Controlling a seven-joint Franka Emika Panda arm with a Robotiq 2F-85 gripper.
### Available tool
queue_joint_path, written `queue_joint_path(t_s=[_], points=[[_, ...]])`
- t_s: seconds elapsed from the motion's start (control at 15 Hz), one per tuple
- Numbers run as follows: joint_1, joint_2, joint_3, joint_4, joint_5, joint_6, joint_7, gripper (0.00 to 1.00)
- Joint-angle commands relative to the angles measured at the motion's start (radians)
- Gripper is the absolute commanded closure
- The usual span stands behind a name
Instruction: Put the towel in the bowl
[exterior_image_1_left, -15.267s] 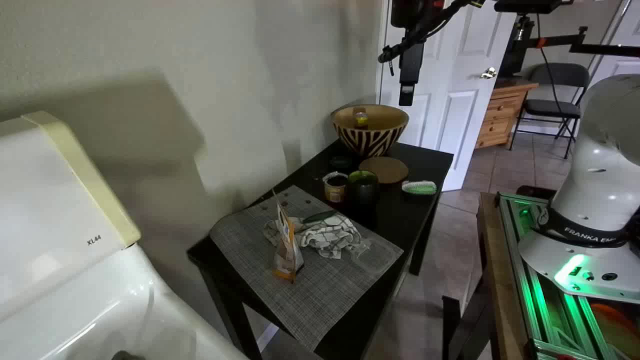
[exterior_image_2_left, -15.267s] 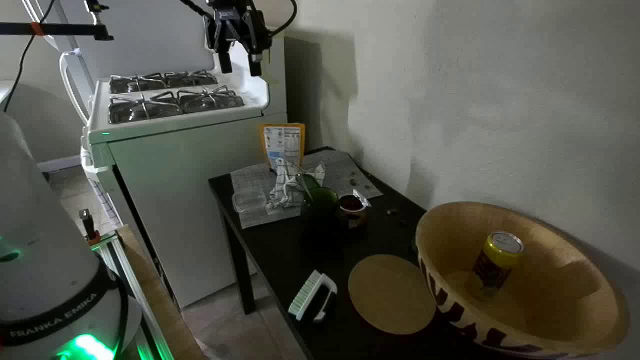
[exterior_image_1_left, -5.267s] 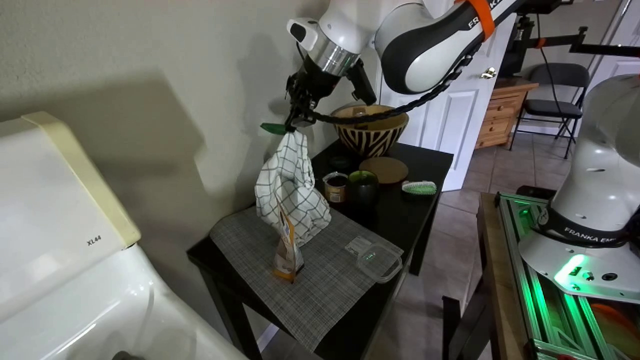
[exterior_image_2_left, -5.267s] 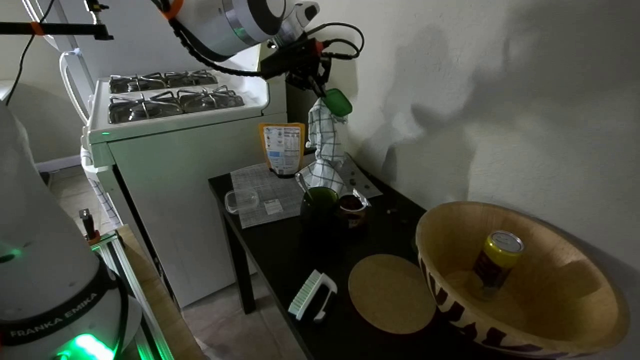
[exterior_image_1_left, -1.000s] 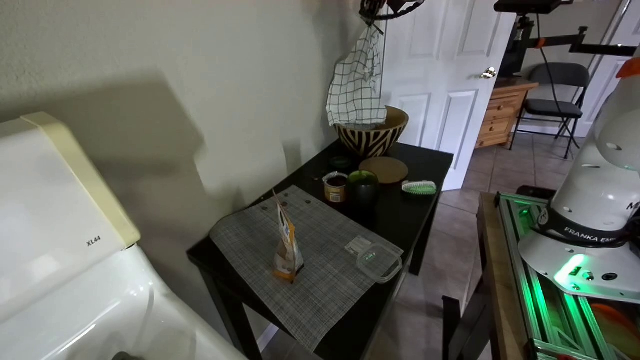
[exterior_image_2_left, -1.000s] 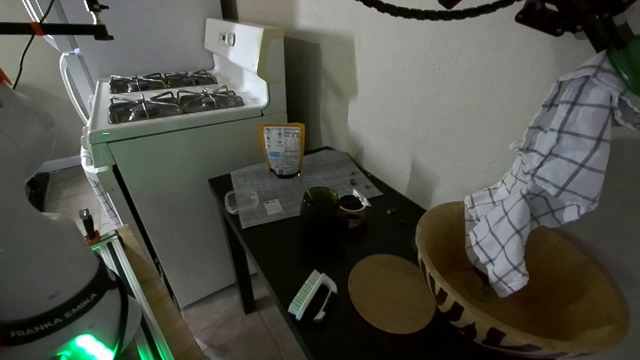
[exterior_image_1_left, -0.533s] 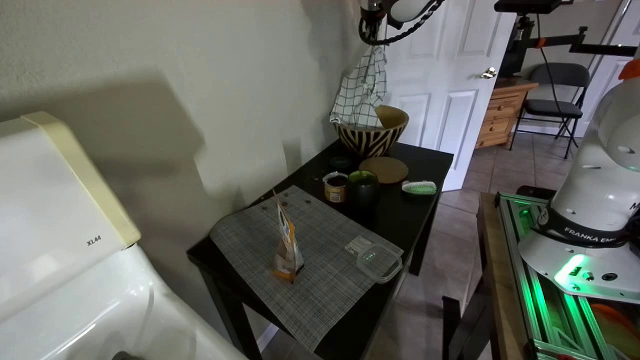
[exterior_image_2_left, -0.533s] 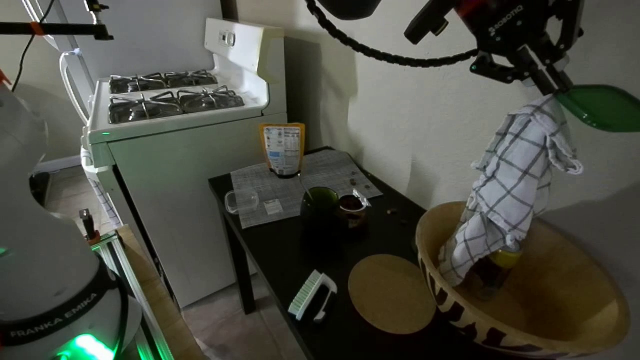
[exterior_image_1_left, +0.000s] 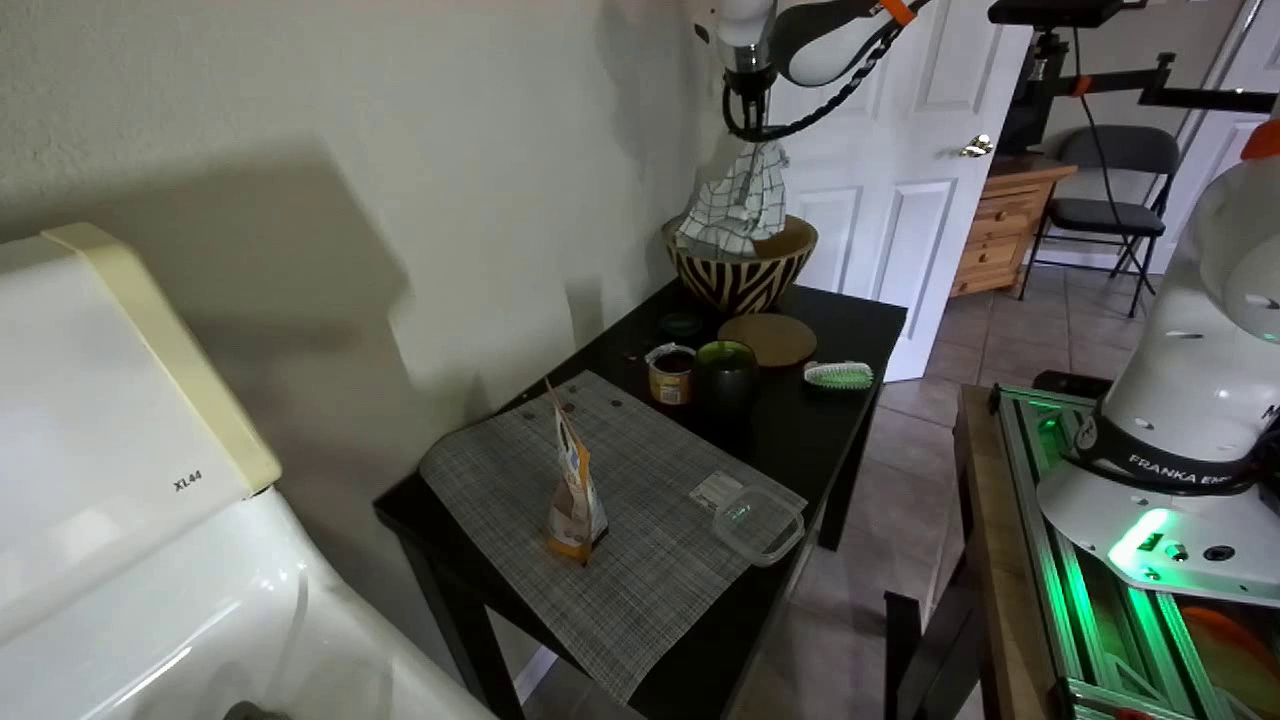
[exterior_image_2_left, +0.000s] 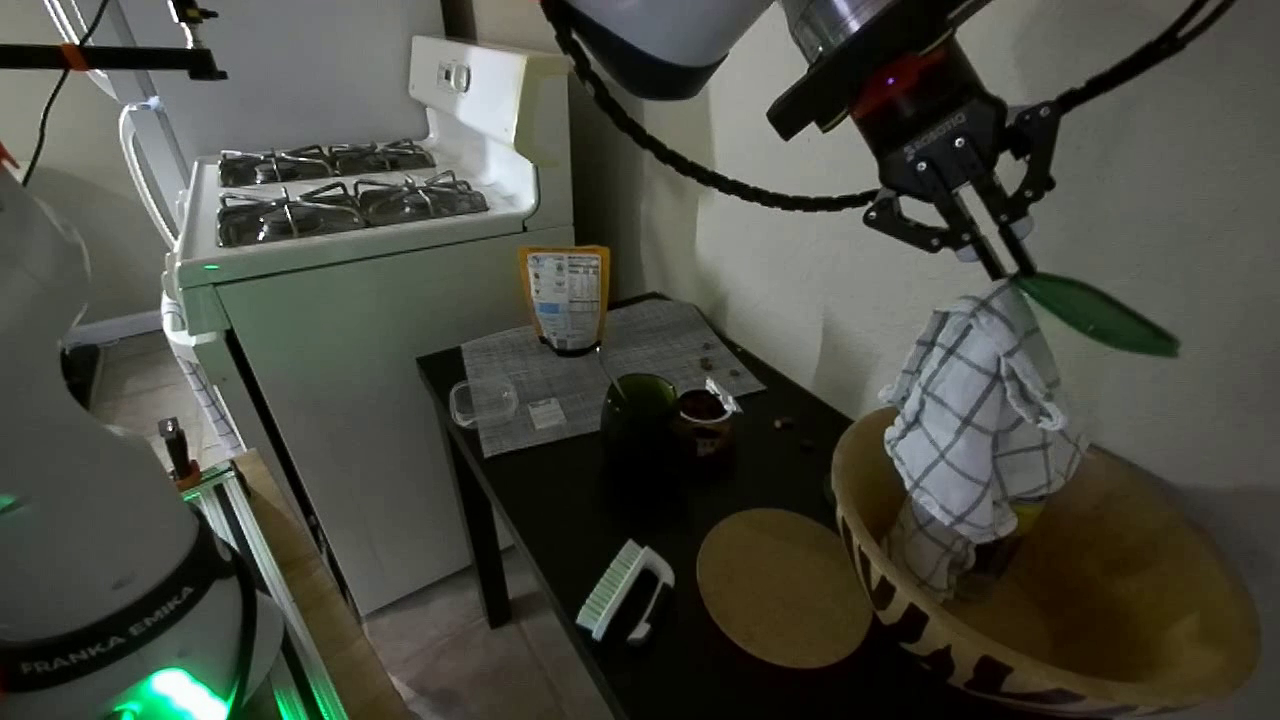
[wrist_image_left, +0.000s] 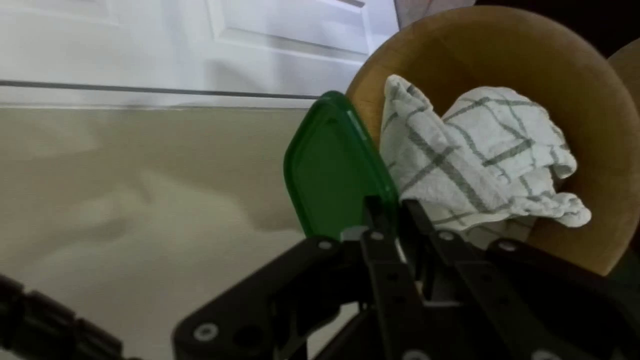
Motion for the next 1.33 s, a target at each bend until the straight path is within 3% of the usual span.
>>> queue_joint_path(t_s=[0.0, 0.2, 0.47, 0.6, 0.87, 1.07, 1.27], points=[[-0.005, -0.01, -0.038, -0.063, 0.188, 0.092, -0.21, 0.97], [-0.015, 0.01, -0.062, -0.078, 0.358, 0.105, -0.358, 0.97], [-0.021, 0.03, -0.075, -0.09, 0.471, 0.1, -0.474, 0.97], [-0.023, 0.045, -0.078, -0.075, 0.403, 0.131, -0.427, 0.97], [-0.019, 0.06, -0.074, -0.065, 0.408, 0.167, -0.447, 0.97], [-0.02, 0.081, -0.078, -0.051, 0.351, 0.203, -0.408, 0.97], [-0.023, 0.106, -0.076, -0.043, 0.404, 0.191, -0.436, 0.97]])
